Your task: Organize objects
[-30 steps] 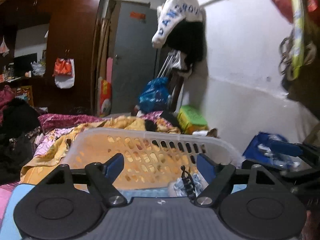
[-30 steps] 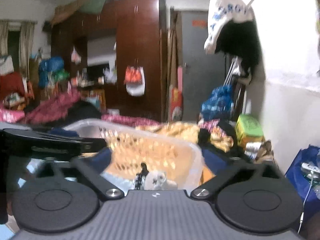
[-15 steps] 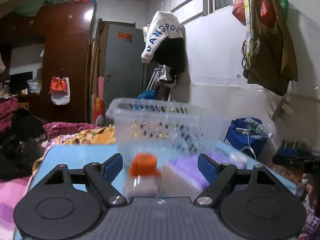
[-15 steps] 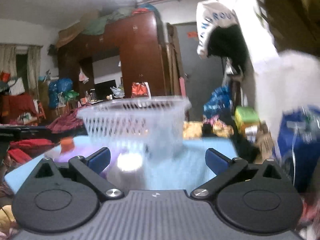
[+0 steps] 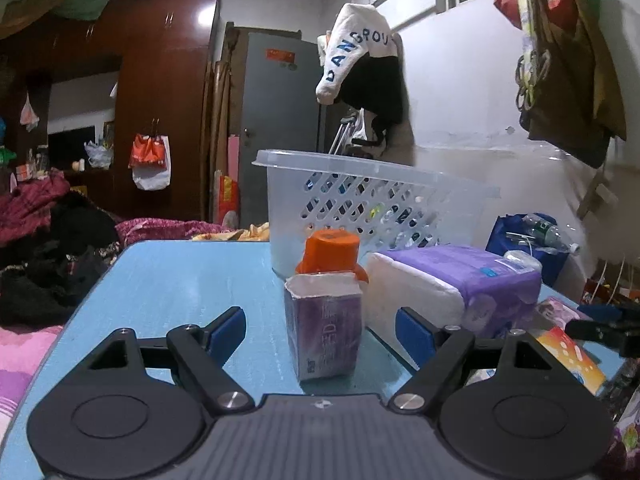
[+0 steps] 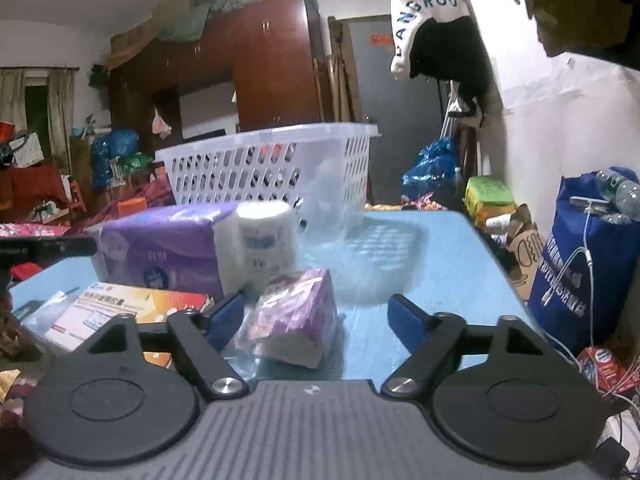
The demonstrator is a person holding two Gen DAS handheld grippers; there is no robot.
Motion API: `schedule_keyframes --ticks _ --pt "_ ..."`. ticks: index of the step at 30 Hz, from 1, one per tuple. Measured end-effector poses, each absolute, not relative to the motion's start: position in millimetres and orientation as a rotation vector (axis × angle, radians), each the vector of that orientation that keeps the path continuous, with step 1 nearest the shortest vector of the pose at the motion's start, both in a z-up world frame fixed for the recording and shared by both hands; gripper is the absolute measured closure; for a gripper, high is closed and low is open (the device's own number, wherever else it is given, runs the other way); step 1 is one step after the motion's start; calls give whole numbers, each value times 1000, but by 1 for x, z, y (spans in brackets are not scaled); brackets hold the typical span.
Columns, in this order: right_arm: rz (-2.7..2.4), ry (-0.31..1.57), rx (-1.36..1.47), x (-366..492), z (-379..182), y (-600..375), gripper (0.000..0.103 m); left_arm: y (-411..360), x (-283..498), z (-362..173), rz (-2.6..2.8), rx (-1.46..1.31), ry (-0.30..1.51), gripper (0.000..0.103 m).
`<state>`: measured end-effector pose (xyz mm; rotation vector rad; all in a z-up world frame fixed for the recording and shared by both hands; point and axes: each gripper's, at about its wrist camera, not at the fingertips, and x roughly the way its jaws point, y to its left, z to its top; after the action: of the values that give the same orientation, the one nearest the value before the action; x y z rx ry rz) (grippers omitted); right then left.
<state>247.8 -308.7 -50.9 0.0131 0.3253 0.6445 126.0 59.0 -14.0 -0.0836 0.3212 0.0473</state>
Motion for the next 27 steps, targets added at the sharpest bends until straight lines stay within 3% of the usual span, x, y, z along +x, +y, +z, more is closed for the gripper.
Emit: schedule_keyframes --ticks 5,12,27 --pt "653 339 -8 243 -57 -303 36 57 134 -22 56 -85 353 20" --pt "651 323 -28 239 -55 -308 52 62 134 -27 43 -115 353 53" --pt "670 284 -81 235 -48 -316 56 64 114 -22 53 -104 249 54"
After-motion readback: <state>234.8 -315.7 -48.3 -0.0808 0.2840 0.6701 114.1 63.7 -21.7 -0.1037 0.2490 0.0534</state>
